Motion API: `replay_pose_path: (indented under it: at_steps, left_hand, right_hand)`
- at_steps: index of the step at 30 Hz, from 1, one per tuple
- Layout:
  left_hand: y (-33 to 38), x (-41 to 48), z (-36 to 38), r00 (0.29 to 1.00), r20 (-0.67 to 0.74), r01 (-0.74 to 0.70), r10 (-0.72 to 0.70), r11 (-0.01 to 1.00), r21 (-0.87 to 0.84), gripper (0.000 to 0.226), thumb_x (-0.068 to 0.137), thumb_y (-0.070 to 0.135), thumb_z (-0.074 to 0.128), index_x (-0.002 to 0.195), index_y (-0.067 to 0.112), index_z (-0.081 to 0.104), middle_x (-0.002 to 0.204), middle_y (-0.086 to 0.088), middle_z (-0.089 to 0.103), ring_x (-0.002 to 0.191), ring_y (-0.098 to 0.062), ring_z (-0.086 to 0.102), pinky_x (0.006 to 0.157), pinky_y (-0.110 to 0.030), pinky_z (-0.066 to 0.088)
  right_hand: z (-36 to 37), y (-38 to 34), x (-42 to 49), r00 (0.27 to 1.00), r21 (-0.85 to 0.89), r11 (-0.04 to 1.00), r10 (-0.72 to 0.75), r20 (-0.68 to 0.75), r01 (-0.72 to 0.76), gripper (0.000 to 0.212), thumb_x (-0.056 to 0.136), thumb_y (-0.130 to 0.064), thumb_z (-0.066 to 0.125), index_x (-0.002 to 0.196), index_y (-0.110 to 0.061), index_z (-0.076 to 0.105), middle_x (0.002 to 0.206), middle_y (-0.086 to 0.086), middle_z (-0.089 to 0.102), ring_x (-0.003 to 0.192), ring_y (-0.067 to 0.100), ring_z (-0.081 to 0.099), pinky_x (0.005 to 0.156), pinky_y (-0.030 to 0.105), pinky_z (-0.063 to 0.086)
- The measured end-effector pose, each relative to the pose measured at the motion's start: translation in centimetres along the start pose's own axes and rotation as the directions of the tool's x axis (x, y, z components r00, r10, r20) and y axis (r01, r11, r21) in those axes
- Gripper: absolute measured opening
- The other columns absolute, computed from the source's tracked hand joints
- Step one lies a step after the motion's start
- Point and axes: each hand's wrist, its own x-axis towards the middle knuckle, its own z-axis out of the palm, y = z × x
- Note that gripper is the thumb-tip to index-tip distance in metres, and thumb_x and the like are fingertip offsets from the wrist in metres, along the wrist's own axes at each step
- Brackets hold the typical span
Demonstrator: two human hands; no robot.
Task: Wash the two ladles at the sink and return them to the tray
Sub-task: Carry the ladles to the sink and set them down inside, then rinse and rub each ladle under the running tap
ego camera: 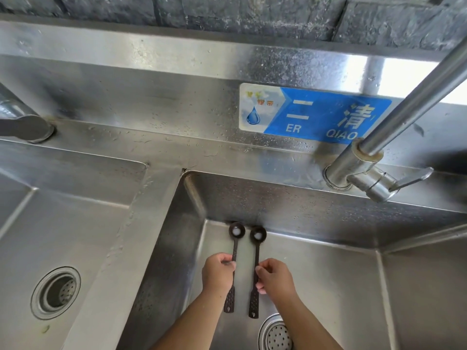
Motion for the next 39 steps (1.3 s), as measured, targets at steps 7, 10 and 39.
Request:
replay_pose_path:
  at_steps: [7, 10, 39]
  left_hand:
    - [0.0, 0.4, -0.2, 0.998, -0.032, -0.049, 0.055, 0.985, 0.164, 0.004, 0.084, 0.015, 0.073, 0.08, 0.017, 0.072, 0.082, 0.0, 0.073, 0.081, -0.02, 0.067, 0.072, -0.027, 0.05]
    - [0.1, 0.4, -0.3, 0.993, -0.053, -0.087, 0.102, 0.968, 0.236, 0.015, 0.085, 0.016, 0.073, 0.073, 0.019, 0.065, 0.072, 0.005, 0.066, 0.074, -0.018, 0.064, 0.064, -0.025, 0.045]
    - [13.6, -10.7, -4.0, 0.919, 0.141, -0.394, 0.369, 0.883, 0.256, 0.004, 0.086, 0.019, 0.062, 0.084, 0.016, 0.065, 0.076, 0.004, 0.064, 0.067, -0.01, 0.058, 0.059, -0.022, 0.042]
  right_hand:
    - [0.1, 0.0, -0.2, 0.999, -0.029, 0.999, -0.033, -0.036, 0.032, 0.012, 0.092, -0.007, 0.059, 0.082, -0.005, 0.064, 0.055, 0.01, 0.063, 0.043, 0.016, 0.056, 0.052, 0.031, 0.055]
    - [0.1, 0.2, -0.4, 0.994, -0.054, 0.997, -0.058, -0.087, 0.054, 0.013, 0.091, -0.008, 0.061, 0.079, -0.008, 0.065, 0.052, 0.009, 0.065, 0.044, 0.016, 0.057, 0.056, 0.034, 0.054]
    - [-13.8, -9.8, -10.7, 0.912, 0.016, 0.957, -0.271, -0.306, 0.29, 0.017, 0.088, -0.012, 0.062, 0.072, -0.018, 0.059, 0.057, -0.001, 0.061, 0.039, 0.001, 0.053, 0.041, 0.01, 0.038]
